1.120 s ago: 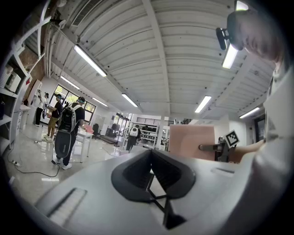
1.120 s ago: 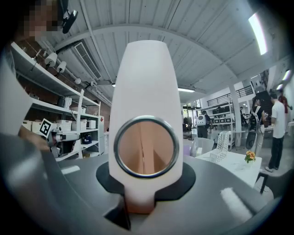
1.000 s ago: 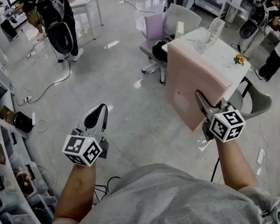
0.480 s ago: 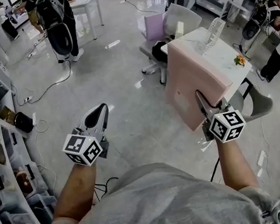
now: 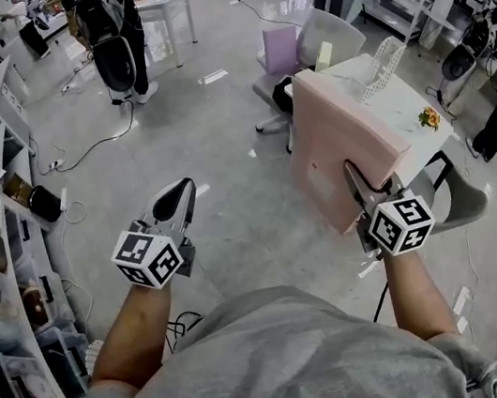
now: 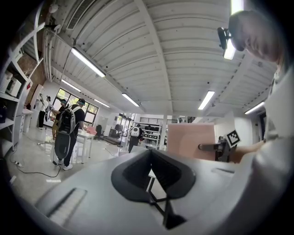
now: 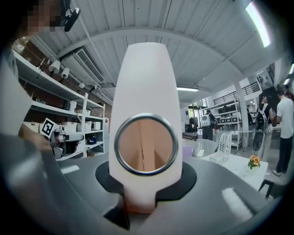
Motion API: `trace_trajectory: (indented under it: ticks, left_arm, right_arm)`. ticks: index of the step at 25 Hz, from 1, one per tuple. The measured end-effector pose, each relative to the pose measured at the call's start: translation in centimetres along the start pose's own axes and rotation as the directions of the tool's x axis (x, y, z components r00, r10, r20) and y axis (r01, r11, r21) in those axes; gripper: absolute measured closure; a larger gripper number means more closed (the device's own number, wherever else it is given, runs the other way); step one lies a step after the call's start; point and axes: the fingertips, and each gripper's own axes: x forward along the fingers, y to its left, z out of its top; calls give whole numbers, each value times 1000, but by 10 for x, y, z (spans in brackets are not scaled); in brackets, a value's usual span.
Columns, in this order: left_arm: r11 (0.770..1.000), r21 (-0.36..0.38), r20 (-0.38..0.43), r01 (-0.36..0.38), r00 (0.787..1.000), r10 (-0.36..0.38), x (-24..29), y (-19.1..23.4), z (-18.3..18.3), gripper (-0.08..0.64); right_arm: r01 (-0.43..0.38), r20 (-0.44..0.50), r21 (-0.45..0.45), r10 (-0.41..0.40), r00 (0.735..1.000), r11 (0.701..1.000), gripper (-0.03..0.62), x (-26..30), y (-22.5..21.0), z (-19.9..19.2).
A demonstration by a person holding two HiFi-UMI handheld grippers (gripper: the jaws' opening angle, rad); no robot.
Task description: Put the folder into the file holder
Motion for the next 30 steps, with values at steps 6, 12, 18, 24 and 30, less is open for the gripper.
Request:
trace_trajectory:
  ticks: [6,12,18,24,30]
  left_arm:
    - [1000,16,-10,-4,1000,5,25,0,3,500]
    - [1000,-6,-9,14,1000,-14,62,52,-5,500]
    - [995,-5,1,99,995,-99,140,140,5,500]
    - [984,-12,-23,179,983,-180,226,234,33,500]
    - [973,-20,-40,230,972,-231,285,311,51,500]
  right_arm:
    - [-2,13,11,2,1000,1000,471,15,-27,7]
    - [20,8,21,-20,1000,1000,471,68,-36,-1]
    - [71,25,15,-72,997,997,471,165,-43,6]
    - [121,49,37,-122,991,992,471,270,-50,29]
    - [147,64,40,-149,987,988,471,361,-55,47]
